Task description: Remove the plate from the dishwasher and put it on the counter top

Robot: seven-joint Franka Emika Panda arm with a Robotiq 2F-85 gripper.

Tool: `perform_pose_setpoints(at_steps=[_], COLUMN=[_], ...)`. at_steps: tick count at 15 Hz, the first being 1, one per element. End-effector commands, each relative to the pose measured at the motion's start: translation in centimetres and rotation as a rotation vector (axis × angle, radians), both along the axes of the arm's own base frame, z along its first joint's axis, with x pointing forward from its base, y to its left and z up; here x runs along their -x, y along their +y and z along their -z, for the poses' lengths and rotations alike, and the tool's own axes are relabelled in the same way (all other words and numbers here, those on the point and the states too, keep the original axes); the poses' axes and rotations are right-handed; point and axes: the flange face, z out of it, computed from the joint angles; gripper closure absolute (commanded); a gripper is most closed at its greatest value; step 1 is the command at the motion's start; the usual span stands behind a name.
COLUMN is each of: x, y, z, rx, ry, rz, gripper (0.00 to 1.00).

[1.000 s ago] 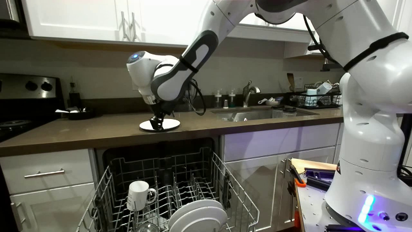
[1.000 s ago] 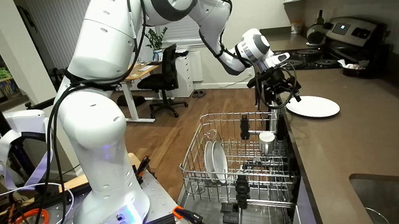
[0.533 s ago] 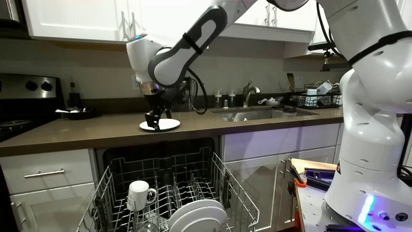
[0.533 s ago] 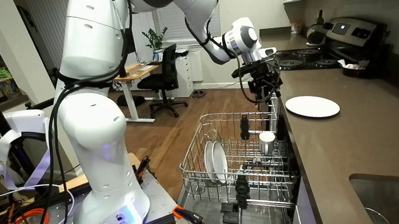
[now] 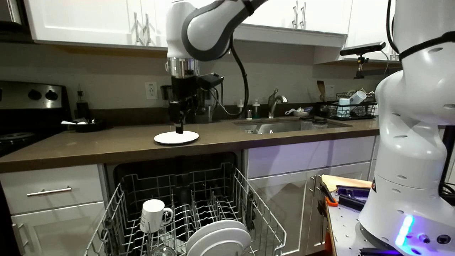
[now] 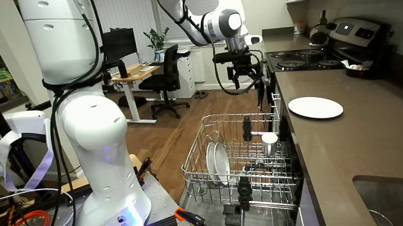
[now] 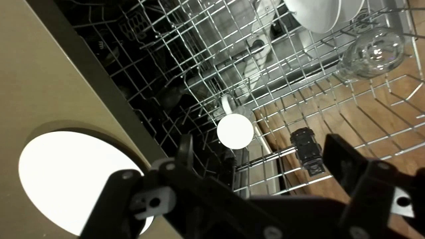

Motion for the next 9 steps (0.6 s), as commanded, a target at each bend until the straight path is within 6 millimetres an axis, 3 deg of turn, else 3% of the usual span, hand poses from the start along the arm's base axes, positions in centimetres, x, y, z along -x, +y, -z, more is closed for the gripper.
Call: perform_pose_setpoints(at_steps=[1,5,9], x=[3.4,4.7,4.1], y=[-0.7,-1.2,-0.8], z=[-1.8,-2.3,-2.0], rx=[-0.077,-0.139,-0.133], ry=[-0.007,0.005,0.016], rz=[-0.072,-0.117,-0.099], gripper=[0.00,0.00,0.00])
